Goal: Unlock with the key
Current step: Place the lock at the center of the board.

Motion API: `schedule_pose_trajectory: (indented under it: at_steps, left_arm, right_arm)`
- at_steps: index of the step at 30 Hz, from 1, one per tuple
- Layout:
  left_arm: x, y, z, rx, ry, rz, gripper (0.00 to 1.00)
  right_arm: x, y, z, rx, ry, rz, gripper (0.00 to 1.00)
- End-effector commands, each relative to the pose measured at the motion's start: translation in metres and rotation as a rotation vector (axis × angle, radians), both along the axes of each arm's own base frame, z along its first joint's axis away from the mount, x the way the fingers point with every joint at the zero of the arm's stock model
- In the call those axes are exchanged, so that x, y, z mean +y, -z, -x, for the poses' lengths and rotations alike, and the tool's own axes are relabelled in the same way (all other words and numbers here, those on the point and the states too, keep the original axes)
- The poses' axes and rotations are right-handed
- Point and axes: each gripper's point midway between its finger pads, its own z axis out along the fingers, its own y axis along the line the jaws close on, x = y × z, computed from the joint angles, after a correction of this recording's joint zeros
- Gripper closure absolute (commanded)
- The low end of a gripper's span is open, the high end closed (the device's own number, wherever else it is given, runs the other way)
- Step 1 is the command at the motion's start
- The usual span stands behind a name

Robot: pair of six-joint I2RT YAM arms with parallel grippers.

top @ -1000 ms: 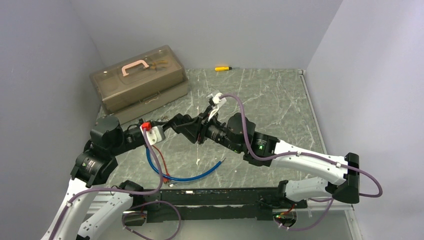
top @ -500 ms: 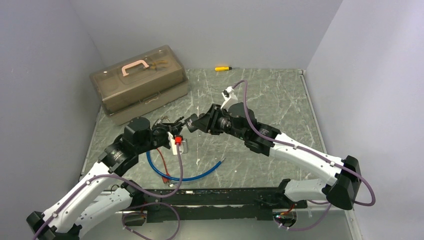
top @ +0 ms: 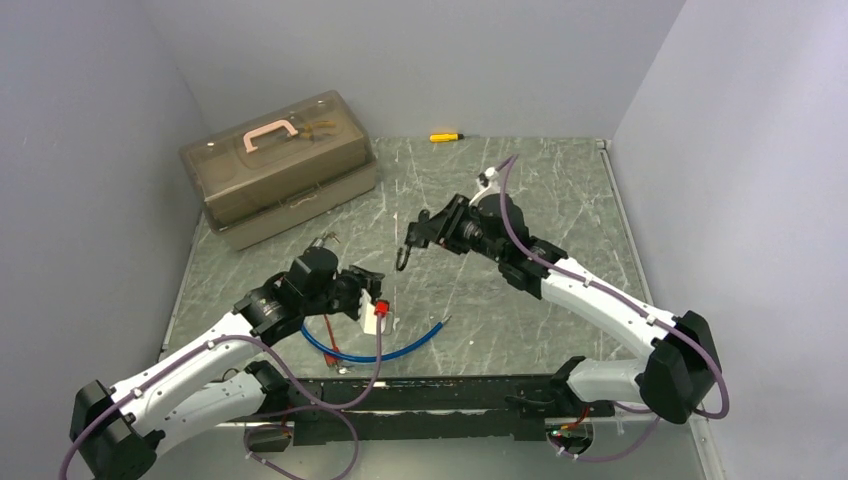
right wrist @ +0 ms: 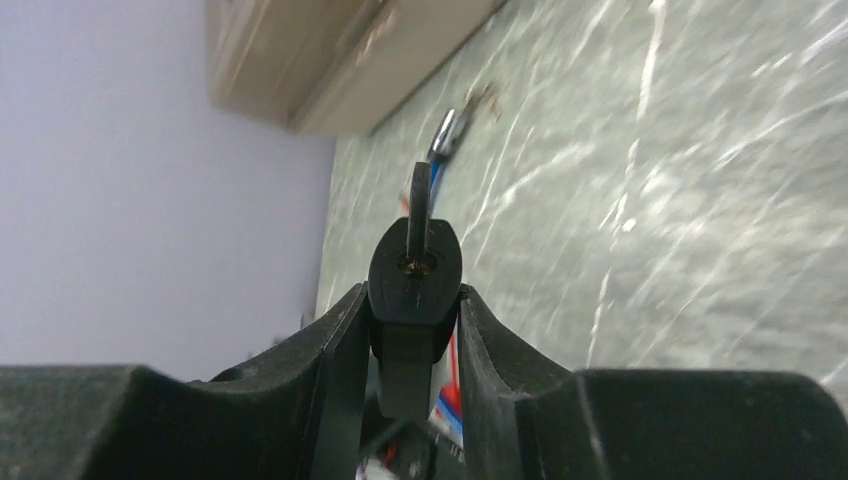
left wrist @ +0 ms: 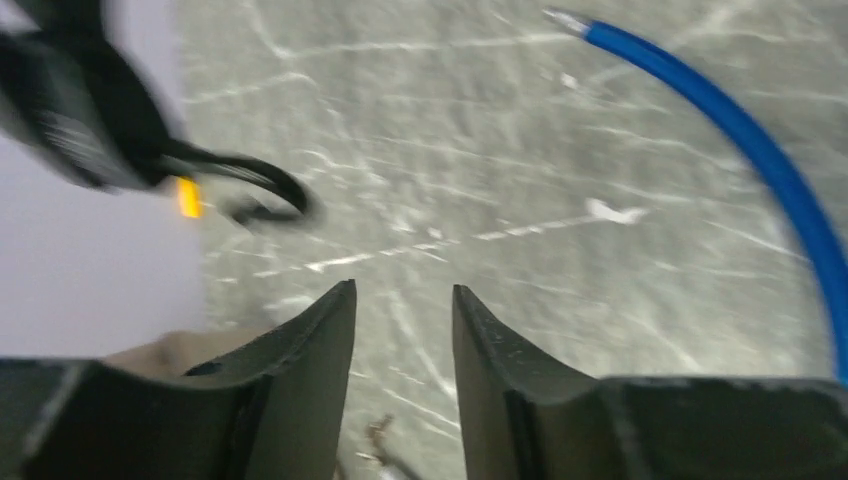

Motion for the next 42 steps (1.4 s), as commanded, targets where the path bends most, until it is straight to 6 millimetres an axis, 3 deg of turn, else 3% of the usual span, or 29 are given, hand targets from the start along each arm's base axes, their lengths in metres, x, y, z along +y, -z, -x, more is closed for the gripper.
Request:
schedule_pose_trajectory:
  at_steps: [1,7,12,16,20,25,31,37,42]
  left_arm:
    - [0.016,0.052,0.037,0.232,0.028,-0.122,0.53]
    - [0.017,0.054,0.038,0.277,-0.02,-0.097,0.43]
    - [0.021,0.034,0.037,0.309,-0.098,-0.049,0.35]
    - [0.04,0.018,0.033,0.375,-0.24,-0.063,0.29]
    - [0.066,-0.013,0.024,0.526,-0.401,0.034,0.01]
    - [0.093,-0.051,0.01,0.605,-0.567,0.162,0.01]
    - [0.106,-0.079,0.013,0.701,-0.628,0.186,0.0]
    - [0.122,-0.07,0.009,0.747,-0.698,0.169,0.01]
    - [0.129,-0.057,0.005,0.731,-0.715,0.157,0.01]
  right_arm:
    - [-0.029,-0.087,-0.058,-0.266,0.213,-0.184,1.0]
    - [-0.027,-0.073,-0.067,-0.243,0.176,-0.168,1.0]
    - [-0.017,-0.056,-0.07,-0.24,0.104,-0.118,1.0]
    - [0.001,-0.027,-0.074,-0.222,0.016,-0.08,1.0]
    - [0.023,-0.003,-0.077,-0.211,-0.074,-0.092,1.0]
    - [0.045,0.017,-0.078,-0.263,-0.159,-0.132,1.0]
    - [0.069,0.045,-0.079,-0.331,-0.232,-0.174,1.0]
    - [0.071,0.091,-0.08,-0.288,-0.23,-0.11,1.0]
    - [0.063,0.115,-0.078,-0.261,-0.227,-0.029,1.0]
